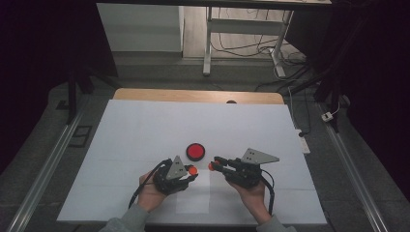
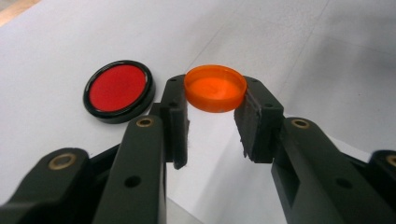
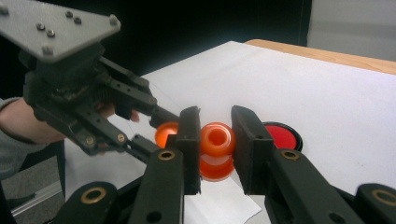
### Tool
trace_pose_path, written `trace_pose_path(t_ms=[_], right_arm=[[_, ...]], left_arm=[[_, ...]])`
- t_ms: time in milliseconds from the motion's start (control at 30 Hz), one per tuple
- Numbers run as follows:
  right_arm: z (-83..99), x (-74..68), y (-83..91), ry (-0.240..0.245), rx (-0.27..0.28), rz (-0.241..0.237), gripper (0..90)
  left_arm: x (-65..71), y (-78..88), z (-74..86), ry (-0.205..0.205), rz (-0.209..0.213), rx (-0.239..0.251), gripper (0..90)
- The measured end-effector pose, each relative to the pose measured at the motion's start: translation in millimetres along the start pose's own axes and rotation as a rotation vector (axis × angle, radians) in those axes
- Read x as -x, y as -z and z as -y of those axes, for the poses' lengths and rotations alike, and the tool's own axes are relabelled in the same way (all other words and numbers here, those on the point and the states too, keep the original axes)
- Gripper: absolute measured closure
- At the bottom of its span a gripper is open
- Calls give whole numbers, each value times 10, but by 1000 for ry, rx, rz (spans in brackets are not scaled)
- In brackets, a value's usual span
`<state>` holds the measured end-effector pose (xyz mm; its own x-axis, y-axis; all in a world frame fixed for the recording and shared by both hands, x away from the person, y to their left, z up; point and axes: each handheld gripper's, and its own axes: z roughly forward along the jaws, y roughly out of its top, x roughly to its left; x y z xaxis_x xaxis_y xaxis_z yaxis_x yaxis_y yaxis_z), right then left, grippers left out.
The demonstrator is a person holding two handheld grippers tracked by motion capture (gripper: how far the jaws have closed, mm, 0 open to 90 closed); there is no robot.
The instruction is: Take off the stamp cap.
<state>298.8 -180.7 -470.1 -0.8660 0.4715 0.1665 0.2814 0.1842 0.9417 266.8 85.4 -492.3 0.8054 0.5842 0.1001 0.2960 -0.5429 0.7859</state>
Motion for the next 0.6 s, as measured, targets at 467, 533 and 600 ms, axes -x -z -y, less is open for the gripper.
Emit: trace_pose_path(t_ms=[467, 533, 600], right_arm=[[25, 7, 12, 13, -10, 17, 726], [28, 11, 19, 14, -10, 21, 726], [32, 17, 26, 14, -11, 24, 726]], left_arm=[[-100, 210, 151, 49, -14, 20, 649], [-112, 255, 187, 56, -18, 21, 648], [-126, 310, 227, 64, -25, 24, 649]])
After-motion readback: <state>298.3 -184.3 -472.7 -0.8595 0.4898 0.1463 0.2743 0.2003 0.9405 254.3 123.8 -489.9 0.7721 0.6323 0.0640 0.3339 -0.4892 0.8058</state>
